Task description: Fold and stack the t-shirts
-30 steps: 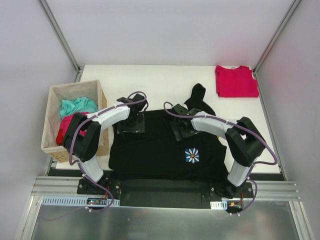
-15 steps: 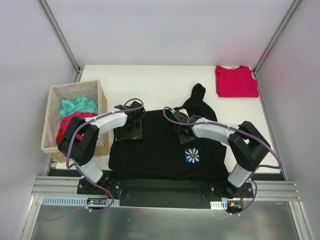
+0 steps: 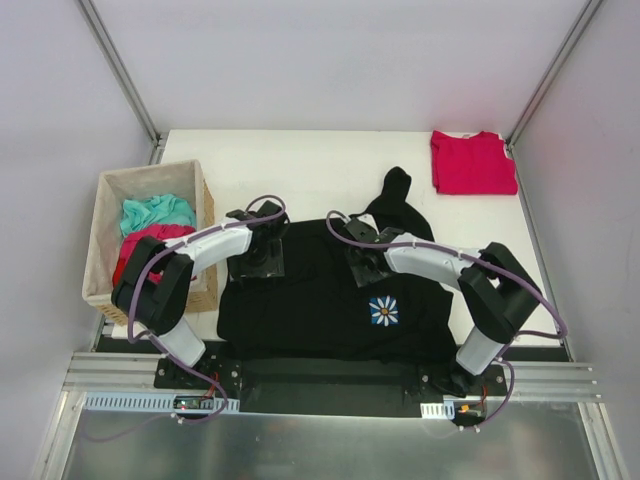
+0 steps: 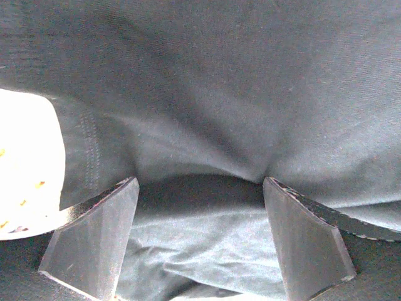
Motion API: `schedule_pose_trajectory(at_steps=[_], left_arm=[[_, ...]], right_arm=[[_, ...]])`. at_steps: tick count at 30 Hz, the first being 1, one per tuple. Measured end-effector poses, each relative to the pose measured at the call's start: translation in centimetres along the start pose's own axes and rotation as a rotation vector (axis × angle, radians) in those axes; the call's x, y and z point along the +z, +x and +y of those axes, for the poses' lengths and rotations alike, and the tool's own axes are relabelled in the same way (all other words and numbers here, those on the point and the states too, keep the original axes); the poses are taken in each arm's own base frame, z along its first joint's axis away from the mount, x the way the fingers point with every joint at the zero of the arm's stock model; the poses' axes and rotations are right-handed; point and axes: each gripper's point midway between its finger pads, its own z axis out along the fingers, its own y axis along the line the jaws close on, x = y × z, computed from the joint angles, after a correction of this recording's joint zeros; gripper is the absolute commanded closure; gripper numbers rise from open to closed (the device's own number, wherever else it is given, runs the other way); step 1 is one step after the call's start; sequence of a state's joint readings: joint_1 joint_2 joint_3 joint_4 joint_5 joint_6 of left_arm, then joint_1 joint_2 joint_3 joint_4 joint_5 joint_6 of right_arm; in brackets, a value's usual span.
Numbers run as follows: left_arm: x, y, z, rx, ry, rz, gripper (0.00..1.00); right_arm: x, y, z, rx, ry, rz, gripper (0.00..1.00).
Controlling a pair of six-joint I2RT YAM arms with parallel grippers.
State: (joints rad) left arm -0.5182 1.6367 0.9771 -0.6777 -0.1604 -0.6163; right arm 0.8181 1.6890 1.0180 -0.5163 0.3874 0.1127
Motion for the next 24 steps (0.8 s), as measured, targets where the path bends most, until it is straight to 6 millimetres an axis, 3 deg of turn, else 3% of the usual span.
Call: schedule_pose_trajectory(at_steps=[2,4,7,8,10,12,14,16,20,24], left_arm=[[-0.7,-0.5,-0.1,0.003,0.004,-0.013,0.16],[-2.2,-2.0,-0.6,0.011,0.014,-0.048,0.13],[-5.7,-6.1,-1.9,0.015,0.043,-0.166,0.11],[-7.7,-8.3,-2.4,0.012,0.058,-0.235,0.11],[-9.5,-10.3,-2.8,0.012,0.066,-0.296,0.11],[-10.8,-12.1,-3.0,0.007,0.059,-0.347,0.11],[-10.5,-13.2,-2.8,0.0,0.03,-0.354,0.12],[-8.9,-13.3,-2.0,-0.002,-0.018,-0.319,0.12],[-4.5,-12.2,0.9,-0.024,-0.122,-0.191,0.14],[-2.9,-11.3,4.4,-0.054,-0.192,-0.102,0.18]], right_arm=[[-0.6,-0.9,-0.4,-0.008,0.017,-0.013,0.27],[-1.8,-3.0,-0.6,-0.01,0.028,-0.051,0.26],[-4.1,-7.9,-1.0,0.029,0.018,-0.151,0.25],[-5.0,-9.7,-1.5,0.051,0.016,-0.187,0.26],[-6.5,-13.6,-2.8,0.105,0.022,-0.257,0.26],[-7.1,-16.1,-4.2,0.142,0.038,-0.296,0.26],[-7.0,-17.9,-5.9,0.179,0.057,-0.311,0.26],[-6.3,-18.2,-7.1,0.195,0.074,-0.295,0.25],[-5.0,-17.4,-9.2,0.206,0.101,-0.235,0.25],[-4.8,-17.2,-10.1,0.212,0.109,-0.221,0.25]])
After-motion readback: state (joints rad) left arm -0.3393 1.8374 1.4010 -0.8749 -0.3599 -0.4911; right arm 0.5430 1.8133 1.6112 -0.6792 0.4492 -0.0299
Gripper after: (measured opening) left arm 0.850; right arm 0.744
